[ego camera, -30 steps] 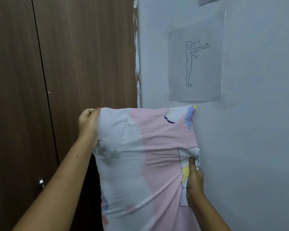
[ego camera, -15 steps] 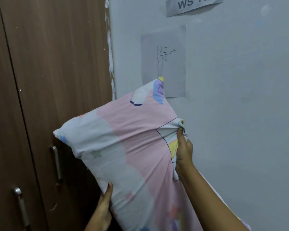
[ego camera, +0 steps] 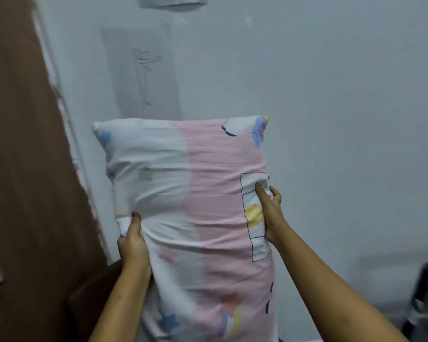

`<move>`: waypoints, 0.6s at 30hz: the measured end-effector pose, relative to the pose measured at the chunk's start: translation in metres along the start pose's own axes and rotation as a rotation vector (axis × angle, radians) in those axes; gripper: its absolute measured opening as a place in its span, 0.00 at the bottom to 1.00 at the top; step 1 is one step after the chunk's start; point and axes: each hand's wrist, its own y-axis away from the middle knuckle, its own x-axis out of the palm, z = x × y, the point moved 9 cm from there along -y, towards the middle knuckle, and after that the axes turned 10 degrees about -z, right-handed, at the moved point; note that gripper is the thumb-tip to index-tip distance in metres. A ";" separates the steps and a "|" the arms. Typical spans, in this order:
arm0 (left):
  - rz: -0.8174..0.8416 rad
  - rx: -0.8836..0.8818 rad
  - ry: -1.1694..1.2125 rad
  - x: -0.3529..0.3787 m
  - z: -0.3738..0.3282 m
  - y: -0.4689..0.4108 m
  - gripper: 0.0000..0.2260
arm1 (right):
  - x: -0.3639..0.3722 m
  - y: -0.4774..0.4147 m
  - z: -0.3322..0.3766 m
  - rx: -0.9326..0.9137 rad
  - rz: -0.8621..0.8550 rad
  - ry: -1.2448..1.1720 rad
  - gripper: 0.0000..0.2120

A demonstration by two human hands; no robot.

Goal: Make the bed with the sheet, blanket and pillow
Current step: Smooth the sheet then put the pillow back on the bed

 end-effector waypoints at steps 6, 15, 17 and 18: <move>0.281 0.022 -0.080 0.069 -0.001 0.111 0.11 | -0.146 0.008 0.007 0.135 -0.037 -0.014 0.43; 0.683 -0.054 -0.209 0.184 0.060 0.294 0.17 | -0.376 0.048 0.040 0.094 -0.428 -0.211 0.34; 0.723 -0.071 -0.241 0.204 0.077 0.333 0.15 | -0.423 0.056 0.050 0.133 -0.452 -0.221 0.36; 0.747 -0.084 -0.255 0.214 0.088 0.357 0.13 | -0.450 0.062 0.056 0.160 -0.473 -0.225 0.38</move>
